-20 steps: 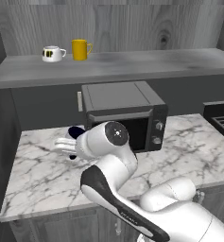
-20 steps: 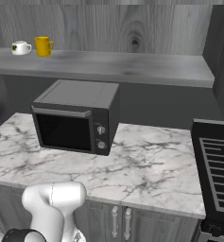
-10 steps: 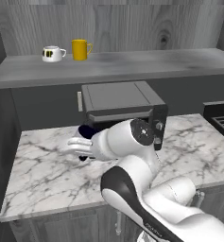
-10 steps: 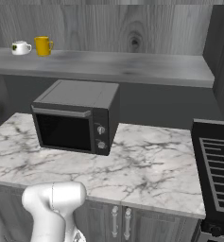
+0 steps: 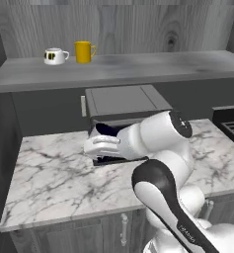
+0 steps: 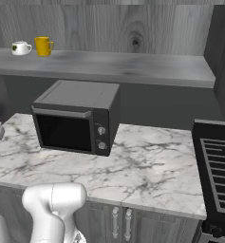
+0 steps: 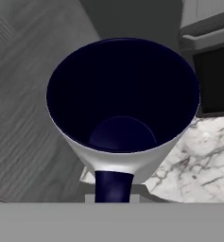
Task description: Pick the mug on the counter and place it in the cabinet with the handle facing the right, like the mugs already inside.
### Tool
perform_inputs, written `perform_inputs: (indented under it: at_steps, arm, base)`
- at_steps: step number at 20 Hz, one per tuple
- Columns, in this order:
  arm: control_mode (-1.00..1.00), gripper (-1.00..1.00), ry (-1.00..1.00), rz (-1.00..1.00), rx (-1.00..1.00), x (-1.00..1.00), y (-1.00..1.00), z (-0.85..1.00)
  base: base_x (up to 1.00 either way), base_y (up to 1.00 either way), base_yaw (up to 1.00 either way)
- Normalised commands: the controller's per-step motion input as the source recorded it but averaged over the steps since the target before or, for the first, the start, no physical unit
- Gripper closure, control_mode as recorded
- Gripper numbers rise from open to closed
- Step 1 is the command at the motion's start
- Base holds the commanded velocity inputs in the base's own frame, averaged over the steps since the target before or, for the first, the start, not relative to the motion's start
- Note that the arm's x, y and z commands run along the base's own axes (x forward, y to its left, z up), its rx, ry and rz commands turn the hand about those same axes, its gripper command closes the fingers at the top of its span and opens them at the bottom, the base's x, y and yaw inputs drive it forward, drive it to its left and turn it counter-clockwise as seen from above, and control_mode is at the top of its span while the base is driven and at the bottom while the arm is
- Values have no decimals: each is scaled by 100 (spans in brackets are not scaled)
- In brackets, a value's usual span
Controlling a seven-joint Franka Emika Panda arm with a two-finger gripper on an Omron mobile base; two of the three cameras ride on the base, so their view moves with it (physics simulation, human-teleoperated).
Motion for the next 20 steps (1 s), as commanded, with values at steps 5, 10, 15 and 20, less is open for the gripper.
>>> perform_inputs:
  at_steps: [5,10,15,20]
  arm:
    - [-100,100,0,16,0,0,-38,34]
    - [-100,100,0,12,-1,-6,-25,34]
    - [-100,100,0,6,-2,-5,-13,36]
    - [-100,100,-1,1,-2,0,-18,44]
  base:
    - [0,0,0]
    - [0,0,0]
    - [0,0,0]
    - [0,0,0]
